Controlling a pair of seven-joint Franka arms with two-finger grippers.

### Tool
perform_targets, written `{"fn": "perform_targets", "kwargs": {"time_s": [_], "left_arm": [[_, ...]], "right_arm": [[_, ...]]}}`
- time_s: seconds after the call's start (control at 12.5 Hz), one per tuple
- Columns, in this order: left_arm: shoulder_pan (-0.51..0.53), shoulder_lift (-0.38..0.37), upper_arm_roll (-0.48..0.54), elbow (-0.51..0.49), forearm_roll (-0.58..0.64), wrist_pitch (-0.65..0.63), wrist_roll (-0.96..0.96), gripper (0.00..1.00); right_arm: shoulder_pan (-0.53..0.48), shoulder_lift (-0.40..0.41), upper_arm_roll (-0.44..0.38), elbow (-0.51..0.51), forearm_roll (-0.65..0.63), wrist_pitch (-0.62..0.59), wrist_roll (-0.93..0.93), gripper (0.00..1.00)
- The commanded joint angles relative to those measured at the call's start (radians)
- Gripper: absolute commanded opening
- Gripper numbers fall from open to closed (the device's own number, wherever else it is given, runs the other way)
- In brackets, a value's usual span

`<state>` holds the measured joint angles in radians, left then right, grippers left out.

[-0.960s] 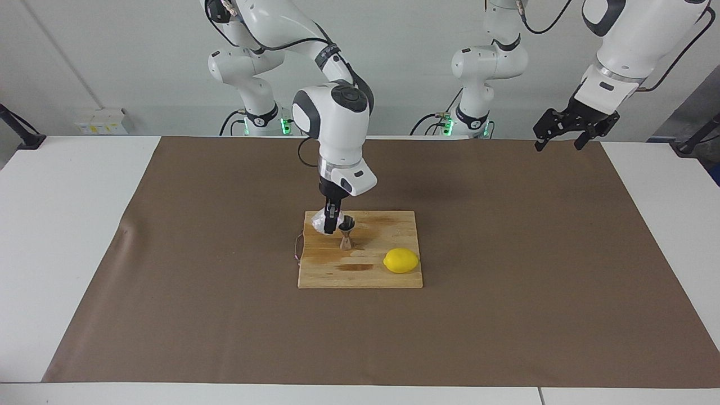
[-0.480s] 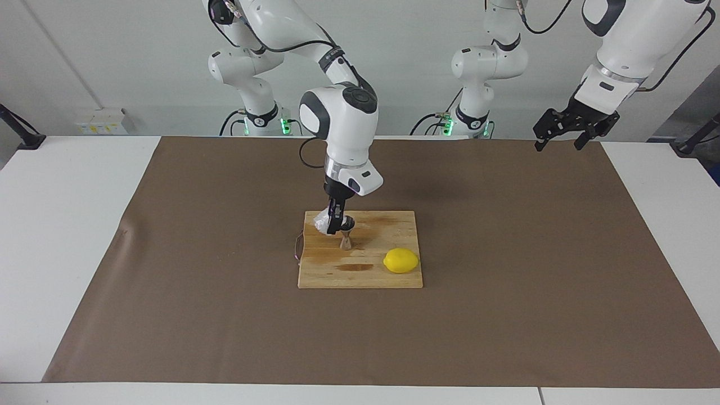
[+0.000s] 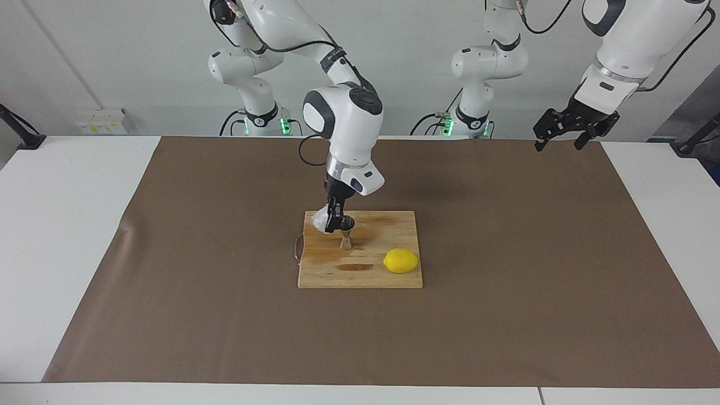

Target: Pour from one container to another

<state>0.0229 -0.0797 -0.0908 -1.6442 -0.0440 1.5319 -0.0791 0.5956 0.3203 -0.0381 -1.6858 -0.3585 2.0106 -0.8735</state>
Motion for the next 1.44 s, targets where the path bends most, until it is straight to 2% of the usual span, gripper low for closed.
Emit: {"fn": "perform_targets", "kwargs": {"time_s": [0.0, 1.36], "left_arm": [[0.012, -0.022, -0.006, -0.016, 0.012, -0.01, 0.004, 1.0], [0.012, -0.022, -0.006, -0.017, 0.012, -0.012, 0.004, 1.0]], "right_arm": [[0.004, -0.003, 0.003, 0.005, -0.036, -0.023, 0.039, 0.37], [-0.011, 0.002, 0.003, 0.015, -0.039, -0.001, 0.099, 0.37]]}}
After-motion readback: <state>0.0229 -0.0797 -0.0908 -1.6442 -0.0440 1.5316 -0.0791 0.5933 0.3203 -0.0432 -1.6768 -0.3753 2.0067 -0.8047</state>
